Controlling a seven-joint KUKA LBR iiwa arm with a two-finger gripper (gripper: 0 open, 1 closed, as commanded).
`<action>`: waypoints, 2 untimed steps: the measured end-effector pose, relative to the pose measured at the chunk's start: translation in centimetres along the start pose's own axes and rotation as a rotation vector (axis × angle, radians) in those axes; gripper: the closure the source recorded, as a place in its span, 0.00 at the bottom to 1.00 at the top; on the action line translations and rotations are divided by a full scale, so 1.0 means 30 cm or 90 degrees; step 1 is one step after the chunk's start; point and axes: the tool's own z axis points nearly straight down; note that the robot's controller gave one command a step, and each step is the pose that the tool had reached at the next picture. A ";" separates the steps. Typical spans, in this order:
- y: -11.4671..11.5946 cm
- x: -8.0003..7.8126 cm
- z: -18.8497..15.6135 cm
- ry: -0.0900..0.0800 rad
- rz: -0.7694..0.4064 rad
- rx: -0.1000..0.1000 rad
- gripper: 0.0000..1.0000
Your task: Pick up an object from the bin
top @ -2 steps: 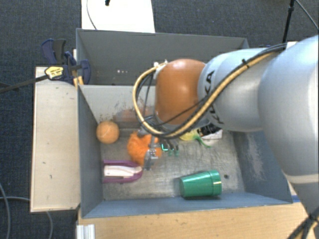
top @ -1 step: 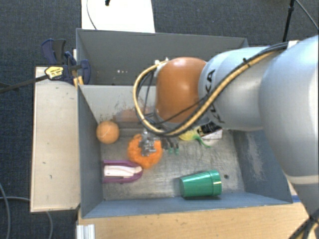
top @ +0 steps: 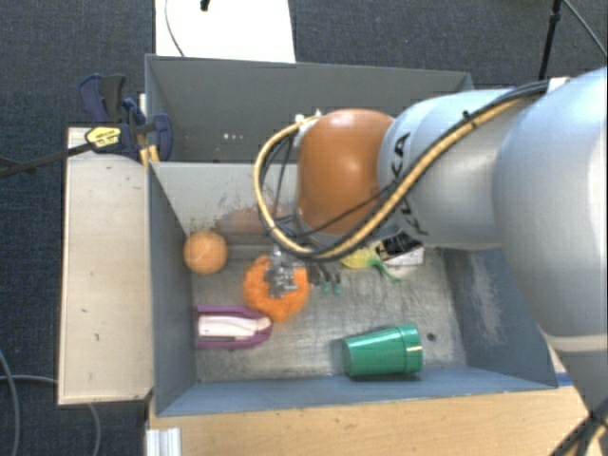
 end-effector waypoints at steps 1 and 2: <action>0.021 0.009 -0.009 -0.001 0.031 0.001 1.00; 0.051 -0.010 -0.023 0.001 0.109 0.000 1.00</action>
Offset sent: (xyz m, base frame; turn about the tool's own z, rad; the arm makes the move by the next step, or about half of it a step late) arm 0.0103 0.0081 0.0092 0.2310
